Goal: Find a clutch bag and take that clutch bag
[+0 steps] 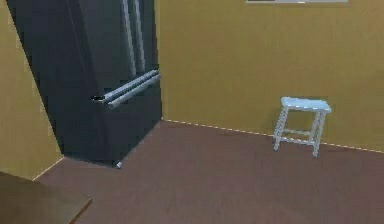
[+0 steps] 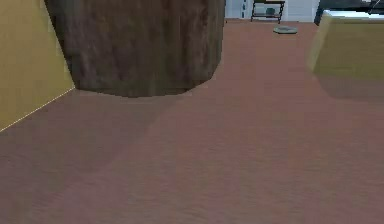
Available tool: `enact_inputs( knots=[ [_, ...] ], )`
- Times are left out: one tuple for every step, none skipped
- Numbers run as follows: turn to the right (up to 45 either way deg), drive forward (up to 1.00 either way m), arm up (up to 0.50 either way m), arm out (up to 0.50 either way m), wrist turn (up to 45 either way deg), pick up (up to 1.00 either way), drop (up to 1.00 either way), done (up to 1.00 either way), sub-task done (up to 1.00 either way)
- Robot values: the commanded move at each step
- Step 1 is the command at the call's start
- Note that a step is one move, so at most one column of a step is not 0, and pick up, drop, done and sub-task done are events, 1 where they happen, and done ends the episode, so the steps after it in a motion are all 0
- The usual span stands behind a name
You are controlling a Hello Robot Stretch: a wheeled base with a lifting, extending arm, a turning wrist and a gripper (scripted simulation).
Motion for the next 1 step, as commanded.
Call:
enact_inputs(
  knots=[
    [-3.0, 0.0, 0.0, 0.0, 0.0, 0.0, 0.0, 0.0, 0.0]
  ],
)
